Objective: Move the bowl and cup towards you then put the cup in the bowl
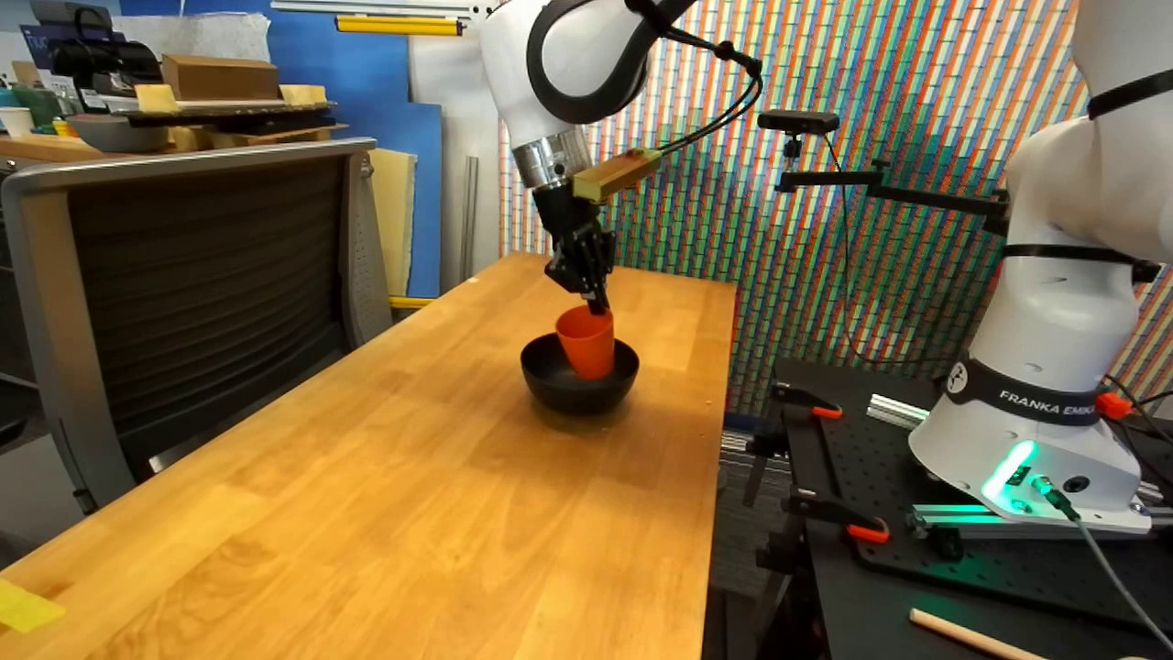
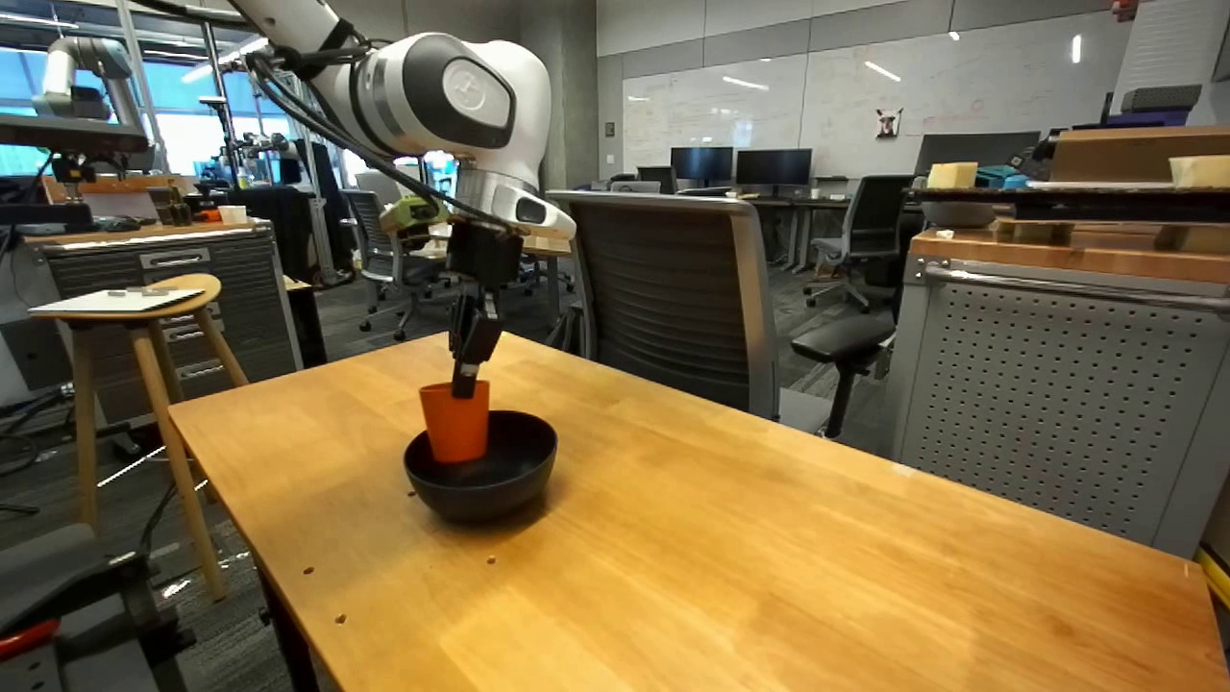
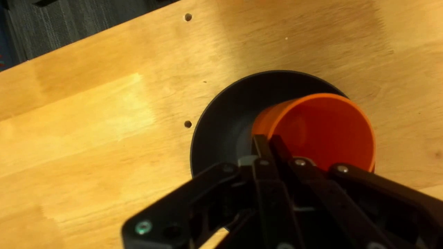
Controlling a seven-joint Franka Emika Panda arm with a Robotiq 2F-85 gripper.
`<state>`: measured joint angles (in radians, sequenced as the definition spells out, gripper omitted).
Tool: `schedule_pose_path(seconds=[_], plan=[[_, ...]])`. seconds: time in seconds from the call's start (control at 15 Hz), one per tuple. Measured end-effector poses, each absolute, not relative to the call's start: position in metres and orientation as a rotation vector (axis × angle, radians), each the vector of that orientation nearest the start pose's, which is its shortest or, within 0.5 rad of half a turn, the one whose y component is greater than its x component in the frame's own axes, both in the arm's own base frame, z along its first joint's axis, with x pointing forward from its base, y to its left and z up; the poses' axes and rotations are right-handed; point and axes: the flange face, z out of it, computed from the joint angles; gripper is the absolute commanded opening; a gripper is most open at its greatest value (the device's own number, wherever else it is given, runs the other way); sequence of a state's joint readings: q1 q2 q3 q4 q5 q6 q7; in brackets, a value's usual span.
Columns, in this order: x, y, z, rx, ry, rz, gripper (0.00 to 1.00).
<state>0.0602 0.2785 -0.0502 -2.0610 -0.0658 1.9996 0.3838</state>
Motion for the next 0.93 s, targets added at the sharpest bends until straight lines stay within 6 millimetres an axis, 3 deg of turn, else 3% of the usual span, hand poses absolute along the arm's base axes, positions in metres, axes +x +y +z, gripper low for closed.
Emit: schedule_pose_path(seconds=[0.07,0.27,0.53,0.73,0.93], plan=[[0.549,0.002,0.270,-3.188,0.539,0.501,0.27],[0.553,0.005,0.257,-3.191,0.527,0.441,0.41],[0.556,0.005,0.253,-3.190,0.527,0.384,0.73],[0.557,0.005,0.267,-3.202,0.513,0.338,0.95],[0.550,0.010,0.301,-3.247,0.449,0.254,1.00]])
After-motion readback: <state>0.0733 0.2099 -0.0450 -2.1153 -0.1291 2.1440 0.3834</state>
